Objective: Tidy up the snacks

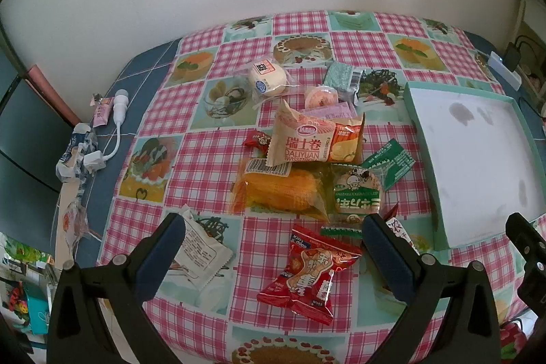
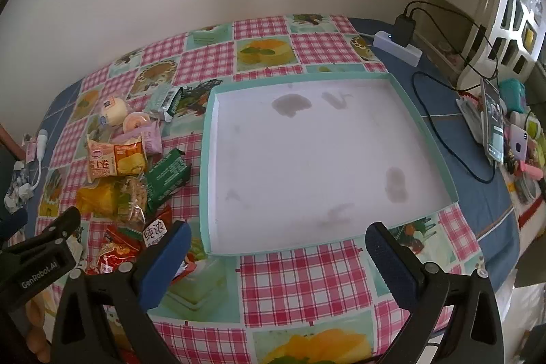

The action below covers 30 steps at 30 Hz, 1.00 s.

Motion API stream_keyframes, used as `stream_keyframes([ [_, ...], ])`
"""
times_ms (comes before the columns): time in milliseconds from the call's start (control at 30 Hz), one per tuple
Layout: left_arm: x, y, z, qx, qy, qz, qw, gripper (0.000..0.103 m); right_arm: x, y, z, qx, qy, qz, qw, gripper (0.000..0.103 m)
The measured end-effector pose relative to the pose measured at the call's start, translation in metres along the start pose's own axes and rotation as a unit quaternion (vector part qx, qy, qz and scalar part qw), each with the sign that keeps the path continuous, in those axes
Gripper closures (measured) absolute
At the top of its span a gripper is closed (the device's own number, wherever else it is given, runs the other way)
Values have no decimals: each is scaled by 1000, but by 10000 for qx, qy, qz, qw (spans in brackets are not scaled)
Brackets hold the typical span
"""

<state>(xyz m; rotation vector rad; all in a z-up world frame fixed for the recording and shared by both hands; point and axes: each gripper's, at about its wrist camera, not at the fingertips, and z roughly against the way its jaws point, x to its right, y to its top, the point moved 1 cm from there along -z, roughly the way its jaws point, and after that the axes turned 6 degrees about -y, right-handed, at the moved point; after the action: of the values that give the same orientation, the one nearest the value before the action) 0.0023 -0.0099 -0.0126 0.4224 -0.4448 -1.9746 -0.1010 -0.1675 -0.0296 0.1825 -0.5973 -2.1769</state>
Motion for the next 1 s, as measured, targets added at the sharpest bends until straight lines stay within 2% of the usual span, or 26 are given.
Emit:
stream_keyframes([
  [1000, 0, -4, -6, -96, 3, 0, 10000, 0, 1, -2, -5, -129, 11, -86, 9999, 0],
])
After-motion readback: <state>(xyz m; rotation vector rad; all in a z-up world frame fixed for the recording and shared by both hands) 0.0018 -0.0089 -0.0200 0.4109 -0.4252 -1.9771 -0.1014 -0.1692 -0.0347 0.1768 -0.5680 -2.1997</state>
